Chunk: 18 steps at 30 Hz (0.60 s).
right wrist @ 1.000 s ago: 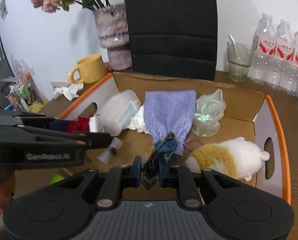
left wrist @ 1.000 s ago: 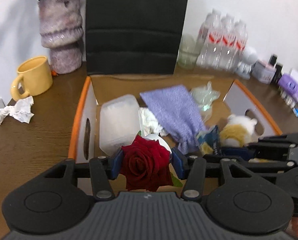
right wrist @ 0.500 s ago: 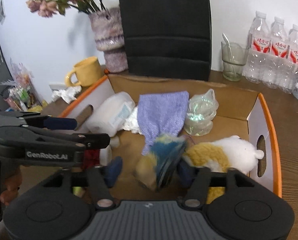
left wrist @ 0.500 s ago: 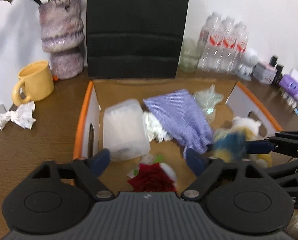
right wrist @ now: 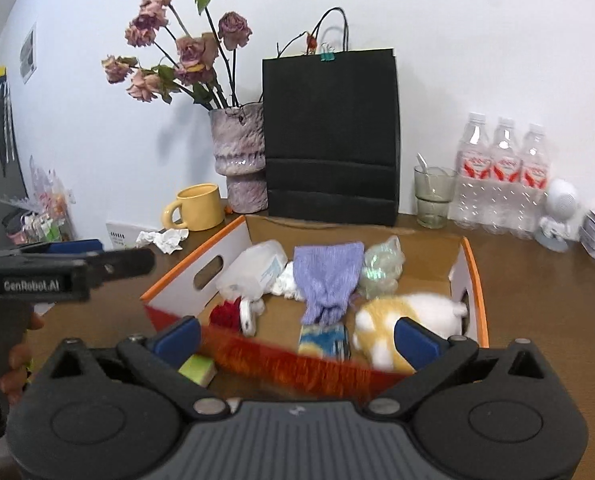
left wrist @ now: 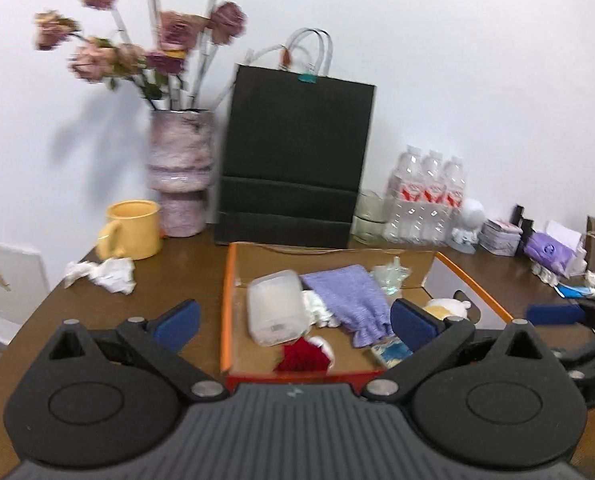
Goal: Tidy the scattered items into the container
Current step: 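Grasp green tissue pack with left tool while right tool grasps yellow snack bar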
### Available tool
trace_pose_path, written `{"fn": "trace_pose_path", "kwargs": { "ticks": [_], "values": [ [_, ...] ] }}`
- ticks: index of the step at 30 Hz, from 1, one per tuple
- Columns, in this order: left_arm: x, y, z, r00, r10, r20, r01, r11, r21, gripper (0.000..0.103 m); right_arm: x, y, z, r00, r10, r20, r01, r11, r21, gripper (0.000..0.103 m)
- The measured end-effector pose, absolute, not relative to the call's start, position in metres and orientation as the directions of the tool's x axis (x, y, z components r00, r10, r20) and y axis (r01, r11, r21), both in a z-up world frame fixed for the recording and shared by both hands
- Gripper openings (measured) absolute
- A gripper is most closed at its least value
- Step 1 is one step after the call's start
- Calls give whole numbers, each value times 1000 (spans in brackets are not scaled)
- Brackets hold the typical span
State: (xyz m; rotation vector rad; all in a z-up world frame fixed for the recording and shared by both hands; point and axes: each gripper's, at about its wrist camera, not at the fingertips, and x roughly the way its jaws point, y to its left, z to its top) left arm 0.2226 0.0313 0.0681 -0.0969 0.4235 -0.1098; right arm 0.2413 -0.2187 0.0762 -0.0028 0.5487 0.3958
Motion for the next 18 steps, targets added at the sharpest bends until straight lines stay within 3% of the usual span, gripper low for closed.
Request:
{"fn": "trace_pose_path", "kwargs": {
  "ticks": [12, 18],
  "values": [
    [155, 51, 17, 846, -92, -525, 3, 986, -167, 103, 172, -212, 21, 745, 332, -579, -349, 933, 86, 102],
    [145, 51, 6, 827, -84, -555, 3, 989, -145, 103, 174, -181, 1, 695, 349, -628, -388, 918, 82, 83]
  ]
}}
